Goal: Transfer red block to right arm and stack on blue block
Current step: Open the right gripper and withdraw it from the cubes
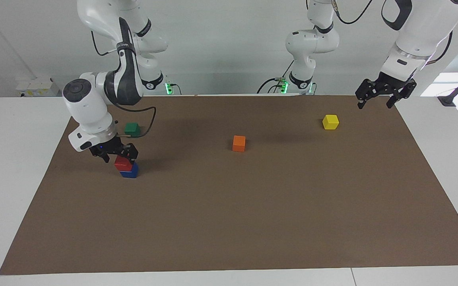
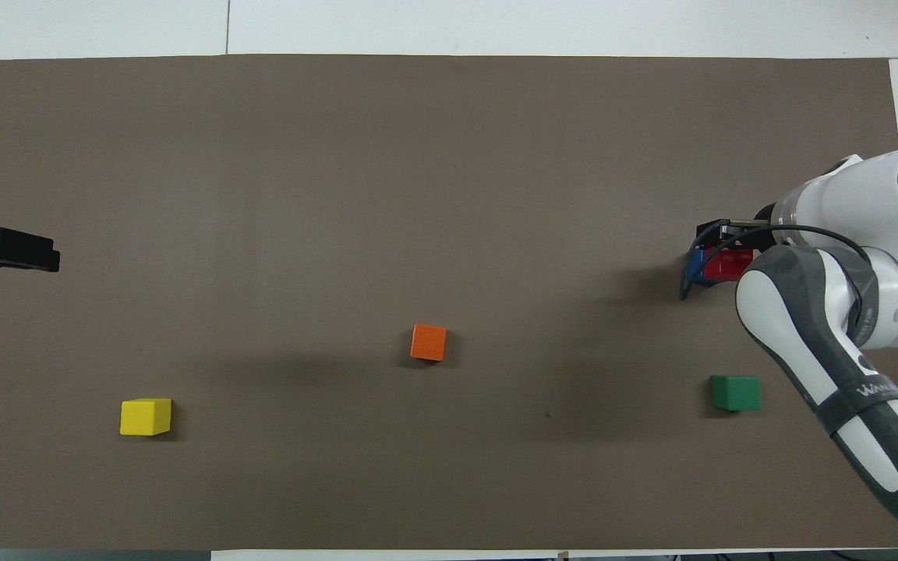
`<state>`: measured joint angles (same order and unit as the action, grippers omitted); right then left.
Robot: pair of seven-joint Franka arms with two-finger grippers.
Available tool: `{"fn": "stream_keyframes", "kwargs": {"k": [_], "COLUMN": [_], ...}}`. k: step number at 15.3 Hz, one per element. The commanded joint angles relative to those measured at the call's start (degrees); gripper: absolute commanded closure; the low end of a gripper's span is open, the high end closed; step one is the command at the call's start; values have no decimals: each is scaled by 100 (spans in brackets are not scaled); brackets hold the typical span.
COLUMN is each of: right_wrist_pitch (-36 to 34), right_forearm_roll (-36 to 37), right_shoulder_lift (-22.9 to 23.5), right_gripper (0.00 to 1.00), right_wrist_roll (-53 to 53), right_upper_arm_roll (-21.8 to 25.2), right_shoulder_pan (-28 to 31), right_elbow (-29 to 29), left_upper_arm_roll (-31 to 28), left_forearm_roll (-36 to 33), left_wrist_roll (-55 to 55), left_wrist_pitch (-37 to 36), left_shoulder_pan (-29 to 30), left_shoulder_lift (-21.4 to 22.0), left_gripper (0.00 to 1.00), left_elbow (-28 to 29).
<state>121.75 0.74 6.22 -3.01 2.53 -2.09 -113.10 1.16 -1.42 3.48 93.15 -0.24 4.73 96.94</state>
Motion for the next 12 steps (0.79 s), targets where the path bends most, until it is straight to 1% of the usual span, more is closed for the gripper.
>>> {"fn": "stream_keyframes", "kwargs": {"k": [1, 5, 6, 7, 9, 10, 12], "right_wrist_pitch": [-598, -1125, -1405, -1826, -2661, -2900, -2990], "right_forearm_roll": [-48, -48, -57, -57, -48, -48, -48], "right_shoulder_lift": [-279, -823, -929, -1008, -1027, -1027, -1053], "right_gripper": [0, 0, 0, 0, 0, 0, 0], "right_wrist_roll": [757, 793, 785, 785, 785, 785, 802], "right_upper_arm_roll": [-16, -24, -42, -42, -51, -51, -51], "right_shoulder_pan": [41, 33, 33, 33, 41, 59, 85], "right_elbow": [445, 516, 595, 744, 1209, 1359, 1509], "left_upper_arm_roll": [-2, -2, -2, -2, -2, -2, -2], "left_forearm_roll": [45, 45, 45, 45, 45, 45, 45], "left_wrist_roll": [48, 39, 48, 39, 39, 39, 39], "left_wrist_pitch": [1, -7, -7, -7, -7, -7, -7], "left_shoulder_pan": [24, 24, 24, 24, 24, 24, 24], "left_shoulder_lift": [99, 99, 99, 99, 99, 99, 99], "left_gripper": [0, 0, 0, 0, 0, 0, 0], "left_elbow": [62, 62, 62, 62, 62, 62, 62]}}
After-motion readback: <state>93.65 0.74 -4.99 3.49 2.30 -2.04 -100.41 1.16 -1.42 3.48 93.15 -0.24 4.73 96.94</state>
